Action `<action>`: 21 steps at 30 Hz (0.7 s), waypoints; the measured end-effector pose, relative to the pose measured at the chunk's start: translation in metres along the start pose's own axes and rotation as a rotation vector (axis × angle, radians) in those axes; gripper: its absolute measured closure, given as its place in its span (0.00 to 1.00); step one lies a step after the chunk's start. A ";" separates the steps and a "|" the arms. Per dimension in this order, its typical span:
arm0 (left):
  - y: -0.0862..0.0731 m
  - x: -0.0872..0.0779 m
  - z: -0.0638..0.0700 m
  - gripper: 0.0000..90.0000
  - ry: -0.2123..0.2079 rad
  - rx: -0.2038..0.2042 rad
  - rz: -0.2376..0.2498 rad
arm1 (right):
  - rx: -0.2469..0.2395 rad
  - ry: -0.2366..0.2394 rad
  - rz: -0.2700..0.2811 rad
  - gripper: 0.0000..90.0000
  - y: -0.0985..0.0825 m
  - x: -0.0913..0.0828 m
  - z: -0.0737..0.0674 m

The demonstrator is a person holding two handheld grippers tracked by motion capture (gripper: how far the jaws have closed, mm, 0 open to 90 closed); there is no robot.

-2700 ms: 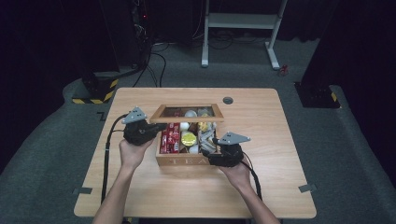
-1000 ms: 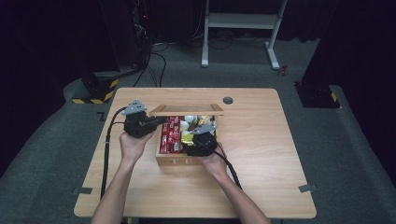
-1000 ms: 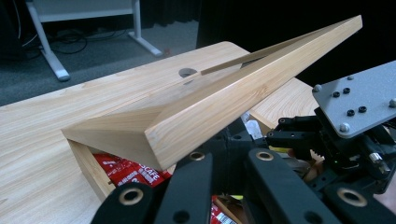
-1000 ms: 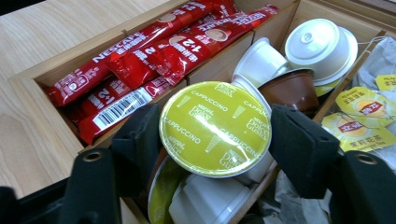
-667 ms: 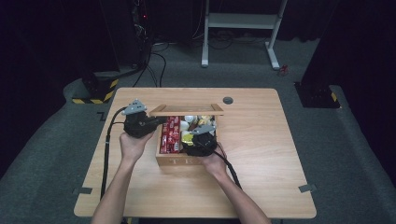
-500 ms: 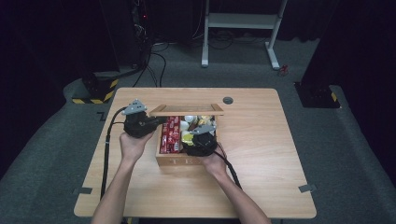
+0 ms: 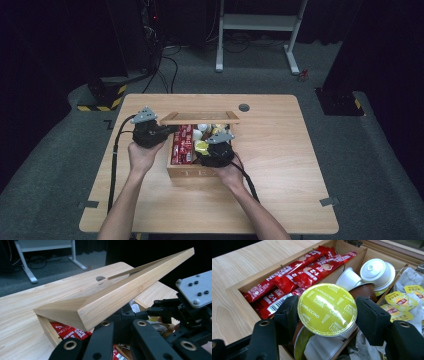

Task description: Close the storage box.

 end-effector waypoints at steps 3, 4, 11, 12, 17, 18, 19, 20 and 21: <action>0.000 0.000 0.000 1.00 0.000 -0.002 0.001 | -0.006 0.000 0.004 0.42 0.001 -0.003 0.001; 0.000 0.000 0.000 1.00 0.000 -0.002 0.000 | -0.006 0.000 0.004 0.42 0.001 -0.003 0.001; 0.000 0.000 0.000 1.00 -0.001 -0.002 0.001 | 0.003 0.003 0.016 0.42 0.003 -0.009 0.002; 0.000 0.000 0.000 1.00 -0.001 -0.003 0.000 | 0.006 0.004 0.018 0.42 0.003 -0.010 0.002; 0.000 0.000 0.000 1.00 -0.002 -0.002 0.000 | 0.011 0.001 0.024 0.42 0.004 -0.015 0.005; 0.000 0.000 0.000 1.00 -0.003 -0.002 0.000 | 0.018 -0.001 0.025 0.42 0.004 -0.017 0.006; 0.000 0.000 0.000 1.00 -0.002 -0.002 -0.001 | 0.018 -0.001 0.025 0.42 0.004 -0.017 0.006; 0.000 0.000 0.000 1.00 -0.002 -0.001 -0.003 | 0.020 -0.005 0.024 0.42 0.003 -0.019 0.009; 0.000 0.000 0.000 1.00 0.000 0.002 -0.004 | 0.020 -0.005 0.024 0.42 0.003 -0.019 0.009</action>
Point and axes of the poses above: each handheld gripper's, and its own axes: x roughly forward along the jaws, y roughly out of its top, z roughly to its right, the point moved 6 cm from there along x, roughly forward along the jaws, and after that the axes turned 6 degrees about -y, right-handed, at the moved point
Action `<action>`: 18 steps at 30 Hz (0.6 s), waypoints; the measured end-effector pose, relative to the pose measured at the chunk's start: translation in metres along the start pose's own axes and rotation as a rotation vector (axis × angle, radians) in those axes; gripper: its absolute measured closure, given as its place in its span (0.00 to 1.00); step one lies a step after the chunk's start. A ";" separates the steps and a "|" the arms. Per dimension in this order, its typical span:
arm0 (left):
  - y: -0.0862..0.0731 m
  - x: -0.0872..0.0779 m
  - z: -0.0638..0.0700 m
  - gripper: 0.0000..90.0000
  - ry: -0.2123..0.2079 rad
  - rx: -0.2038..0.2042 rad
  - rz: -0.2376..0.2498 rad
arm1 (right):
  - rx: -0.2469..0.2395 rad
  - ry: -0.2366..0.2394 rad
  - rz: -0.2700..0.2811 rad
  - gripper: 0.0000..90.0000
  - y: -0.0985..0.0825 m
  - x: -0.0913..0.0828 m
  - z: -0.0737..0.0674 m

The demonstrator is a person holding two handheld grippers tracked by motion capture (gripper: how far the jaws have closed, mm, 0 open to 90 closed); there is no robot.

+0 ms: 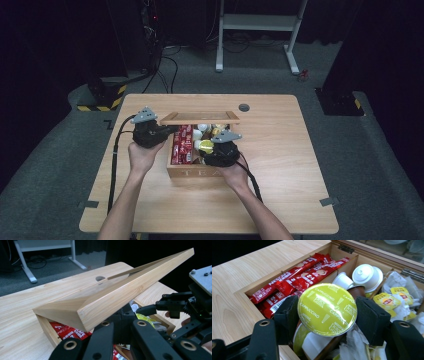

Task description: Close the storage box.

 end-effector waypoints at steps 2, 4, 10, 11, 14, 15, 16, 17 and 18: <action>0.000 0.000 0.000 1.00 0.001 0.001 0.002 | 0.003 -0.003 0.004 0.42 0.000 -0.002 0.002; 0.000 0.000 0.000 1.00 0.000 -0.003 0.005 | 0.010 -0.004 0.007 0.42 0.000 -0.003 0.003; 0.000 0.000 0.000 1.00 0.002 0.001 0.004 | 0.014 -0.011 0.014 0.42 0.000 -0.009 0.007; 0.000 0.000 0.000 1.00 0.001 -0.002 0.006 | 0.019 -0.011 0.019 0.42 0.000 -0.010 0.009; 0.000 0.000 0.000 1.00 0.001 0.001 0.003 | 0.020 -0.016 0.020 0.42 0.000 -0.012 0.011; 0.000 0.000 0.000 1.00 0.002 0.005 0.002 | 0.024 -0.018 0.018 0.42 0.000 -0.013 0.011; 0.000 0.000 0.000 1.00 0.000 0.004 0.002 | 0.027 -0.020 0.021 0.42 0.000 -0.014 0.012; 0.000 0.000 0.000 1.00 0.001 0.005 0.004 | 0.028 -0.020 0.024 0.42 0.000 -0.014 0.013; 0.000 0.000 0.000 1.00 0.002 0.005 0.006 | 0.029 -0.022 0.026 0.42 0.000 -0.015 0.014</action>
Point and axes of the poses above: each handheld gripper's, and its own axes: x roughly forward along the jaws, y roughly out of its top, z roughly to its right, the point moved 6 cm from there along x, roughly forward along the jaws, and after that the axes turned 6 degrees about -y, right-handed, at the moved point
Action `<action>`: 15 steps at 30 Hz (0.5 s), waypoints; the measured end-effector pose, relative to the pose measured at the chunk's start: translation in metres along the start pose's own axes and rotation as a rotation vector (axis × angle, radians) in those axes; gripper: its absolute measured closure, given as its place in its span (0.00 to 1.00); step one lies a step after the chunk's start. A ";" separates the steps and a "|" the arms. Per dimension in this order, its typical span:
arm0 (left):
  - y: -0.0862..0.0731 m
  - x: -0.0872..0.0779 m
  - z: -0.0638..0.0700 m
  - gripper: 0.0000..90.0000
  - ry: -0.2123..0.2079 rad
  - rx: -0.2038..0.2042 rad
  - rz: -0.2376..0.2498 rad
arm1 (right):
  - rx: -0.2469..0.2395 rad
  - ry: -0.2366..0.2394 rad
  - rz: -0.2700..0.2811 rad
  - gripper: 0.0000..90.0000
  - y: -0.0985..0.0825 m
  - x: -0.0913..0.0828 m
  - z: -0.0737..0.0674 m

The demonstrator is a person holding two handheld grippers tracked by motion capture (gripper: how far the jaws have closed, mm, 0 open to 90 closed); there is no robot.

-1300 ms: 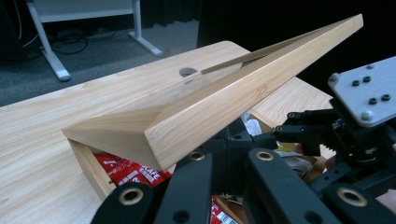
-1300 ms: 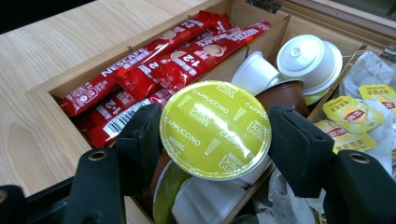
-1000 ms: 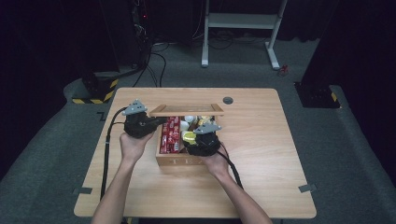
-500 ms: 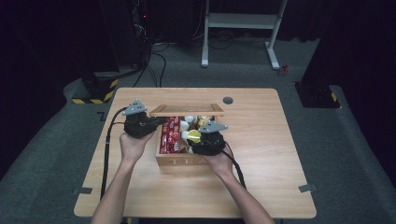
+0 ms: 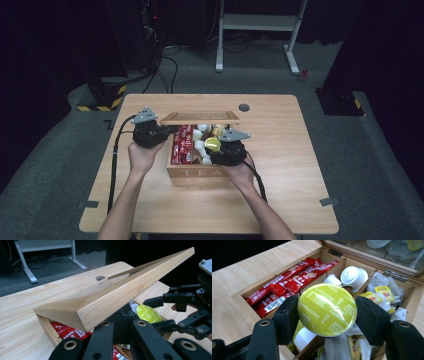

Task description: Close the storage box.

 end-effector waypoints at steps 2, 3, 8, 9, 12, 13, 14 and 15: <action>0.000 0.000 0.001 1.00 -0.003 -0.008 0.002 | 0.006 -0.003 -0.002 0.42 0.000 -0.002 0.001; 0.000 0.000 0.000 1.00 -0.002 -0.004 -0.001 | 0.002 -0.006 0.000 0.42 -0.001 -0.002 0.003; 0.000 0.000 0.000 1.00 0.000 0.000 0.001 | 0.015 -0.010 0.006 0.42 -0.001 -0.006 0.007; 0.000 0.000 0.000 1.00 0.000 0.000 0.001 | 0.014 -0.011 0.010 0.42 0.000 -0.007 0.008; -0.001 0.000 0.000 1.00 -0.001 0.000 -0.002 | 0.027 -0.013 0.016 0.42 -0.001 -0.010 0.011; -0.001 0.000 0.000 1.00 -0.002 -0.001 -0.001 | 0.027 -0.013 0.016 0.42 -0.001 -0.010 0.011; -0.001 0.000 0.000 1.00 0.000 0.000 0.001 | 0.023 -0.015 0.018 0.42 -0.001 -0.010 0.012; 0.000 0.000 0.000 1.00 0.000 0.000 0.002 | 0.028 -0.016 0.018 0.42 -0.001 -0.011 0.012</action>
Point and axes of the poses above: each handheld gripper's, and its own axes: x roughly forward along the jaws, y roughly out of its top, z roughly to its right, the point moved 6 cm from there along x, roughly forward along the jaws, and after that the axes turned 6 degrees about -y, right-handed, at the moved point
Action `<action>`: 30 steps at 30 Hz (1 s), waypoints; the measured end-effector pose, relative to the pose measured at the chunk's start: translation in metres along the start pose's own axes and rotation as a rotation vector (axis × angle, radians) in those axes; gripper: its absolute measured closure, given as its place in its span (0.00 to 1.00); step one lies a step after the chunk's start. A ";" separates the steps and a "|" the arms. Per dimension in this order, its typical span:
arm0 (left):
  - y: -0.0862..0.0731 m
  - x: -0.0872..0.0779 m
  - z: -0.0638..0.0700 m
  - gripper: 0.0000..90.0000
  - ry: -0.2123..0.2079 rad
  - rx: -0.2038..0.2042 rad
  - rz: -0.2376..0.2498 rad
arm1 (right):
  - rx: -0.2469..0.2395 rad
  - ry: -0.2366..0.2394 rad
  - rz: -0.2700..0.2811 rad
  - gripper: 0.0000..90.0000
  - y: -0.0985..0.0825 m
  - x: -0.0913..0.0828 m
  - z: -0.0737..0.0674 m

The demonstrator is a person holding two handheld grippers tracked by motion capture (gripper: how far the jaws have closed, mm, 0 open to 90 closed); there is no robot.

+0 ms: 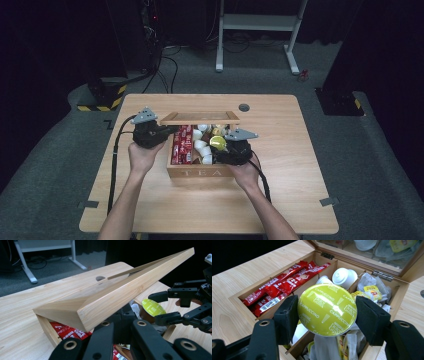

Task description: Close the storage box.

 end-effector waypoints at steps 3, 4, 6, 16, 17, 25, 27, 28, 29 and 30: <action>0.000 0.000 0.000 1.00 -0.003 -0.003 -0.003 | -0.001 -0.005 0.004 0.42 0.000 -0.002 0.003; -0.001 0.000 0.001 1.00 -0.003 -0.003 -0.004 | -0.001 -0.006 0.005 0.42 0.000 -0.003 0.004; -0.001 0.000 0.001 1.00 -0.003 -0.002 -0.003 | 0.008 -0.010 0.006 0.42 0.000 -0.005 0.006; -0.001 0.001 0.001 1.00 -0.004 -0.008 0.001 | 0.018 -0.026 0.019 0.42 -0.002 -0.013 0.016; -0.001 0.001 0.001 1.00 -0.004 -0.004 -0.001 | 0.020 -0.028 0.017 0.42 -0.002 -0.013 0.016; -0.001 0.001 0.001 1.00 -0.005 -0.005 -0.002 | 0.028 -0.041 0.027 0.42 -0.002 -0.020 0.023; -0.001 0.001 0.001 1.00 -0.005 -0.004 -0.005 | 0.031 -0.045 0.028 0.42 -0.003 -0.021 0.025; -0.001 0.001 0.001 1.00 -0.005 -0.004 -0.004 | 0.035 -0.048 0.029 0.42 -0.003 -0.022 0.026; -0.001 0.001 0.001 1.00 -0.005 -0.005 -0.002 | 0.038 -0.052 0.032 0.42 -0.003 -0.024 0.029; -0.001 0.001 0.001 1.00 -0.005 -0.005 0.000 | 0.038 -0.052 0.032 0.42 -0.003 -0.024 0.029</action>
Point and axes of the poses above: each handheld gripper's, and its own axes: x roughly forward along the jaws, y roughly out of its top, z roughly to its right, the point moved 6 cm from there along x, roughly forward along the jaws, and after that the axes turned 6 degrees about -y, right-handed, at the moved point
